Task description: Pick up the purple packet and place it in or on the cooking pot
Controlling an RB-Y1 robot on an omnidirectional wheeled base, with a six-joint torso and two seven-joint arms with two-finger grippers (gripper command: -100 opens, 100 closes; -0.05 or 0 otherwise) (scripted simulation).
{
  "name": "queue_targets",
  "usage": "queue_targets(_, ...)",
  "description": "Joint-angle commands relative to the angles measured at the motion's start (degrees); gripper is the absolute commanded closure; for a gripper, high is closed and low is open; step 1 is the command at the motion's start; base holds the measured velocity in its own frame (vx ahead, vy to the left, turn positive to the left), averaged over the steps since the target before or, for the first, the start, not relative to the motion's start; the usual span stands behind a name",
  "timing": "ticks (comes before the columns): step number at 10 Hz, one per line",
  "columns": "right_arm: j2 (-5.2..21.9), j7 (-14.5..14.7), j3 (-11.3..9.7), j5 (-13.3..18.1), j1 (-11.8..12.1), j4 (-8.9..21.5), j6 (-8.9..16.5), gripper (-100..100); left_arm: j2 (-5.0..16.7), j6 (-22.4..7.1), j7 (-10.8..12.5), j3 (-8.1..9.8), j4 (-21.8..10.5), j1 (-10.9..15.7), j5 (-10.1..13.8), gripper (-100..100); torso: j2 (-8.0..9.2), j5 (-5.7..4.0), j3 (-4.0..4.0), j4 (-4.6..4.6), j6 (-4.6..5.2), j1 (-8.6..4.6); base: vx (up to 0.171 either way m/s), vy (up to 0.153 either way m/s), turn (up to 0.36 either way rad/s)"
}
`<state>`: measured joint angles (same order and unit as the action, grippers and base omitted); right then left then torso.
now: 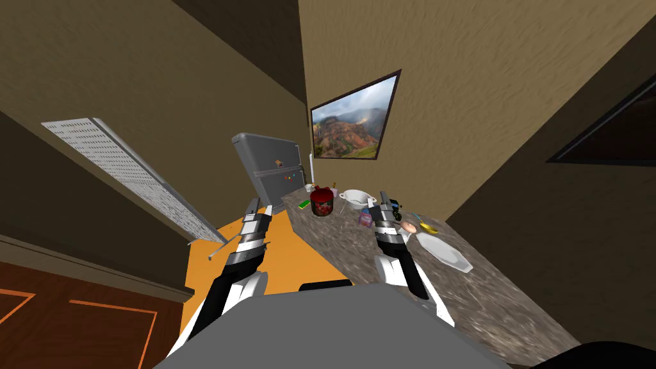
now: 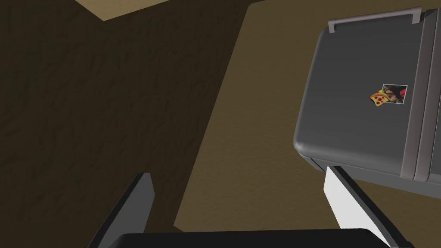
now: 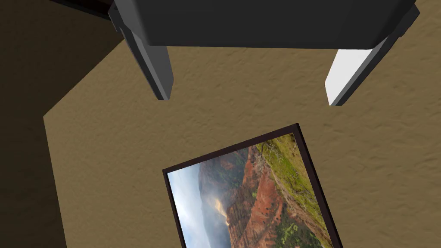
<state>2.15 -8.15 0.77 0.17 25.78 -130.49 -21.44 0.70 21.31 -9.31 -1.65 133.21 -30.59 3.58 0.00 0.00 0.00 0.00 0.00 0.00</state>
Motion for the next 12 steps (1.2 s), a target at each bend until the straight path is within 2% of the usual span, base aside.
queue_targets(1, 1.91, 0.07, -0.08, 0.22, -0.01, 0.43, -0.43, -100, 0.00, 0.00, 0.00, 0.00, 0.00, 0.00, 0.00, 0, 0.00, 0.00, 0.00, 0.00, 0.00, 0.00, 0.008, 0.013, 0.045)
queue_targets(5, 8.89, 0.50, -0.40, 1.42, -0.28, 2.89, -2.98, -100, 0.00, 0.00, 0.00, 0.00, 0.00, 0.00, 0.00, 0, -0.12, 0.03, -0.07, -0.03, -0.01, 0.14, 0.029, 0.044, 0.094)
queue_targets(6, 9.68, 0.50, -0.40, 1.42, -0.28, 2.89, -2.98, -100, 0.00, 0.00, 0.00, -0.01, 0.00, 0.00, 0.00, 0, -0.15, 0.05, -0.09, -0.03, -0.02, 0.21, 0.030, 0.049, 0.030)
queue_targets(8, 13.50, 0.83, -0.56, 2.32, -0.56, 4.67, -4.99, -100, 0.00, 0.00, 0.00, -0.01, 0.00, 0.00, 0.00, 0, -0.09, 0.04, -0.05, -0.02, -0.01, 0.18, 0.025, 0.058, 0.109)
queue_targets(11, 17.74, 1.02, -0.63, 2.82, -0.74, 5.66, -6.15, -100, 0.00, 0.00, 0.00, -0.01, 0.00, 0.00, 0.00, 0, -0.15, 0.05, -0.09, -0.03, -0.02, 0.20, 0.036, 0.049, 0.072)
queue_targets(12, 19.81, 1.23, -0.70, 3.35, -0.93, 6.70, -7.40, -100, 0.00, 0.00, 0.00, 0.00, 0.00, 0.00, 0.00, 0, -0.13, 0.04, -0.08, -0.03, 0.01, 0.16, 0.036, 0.062, 0.112)
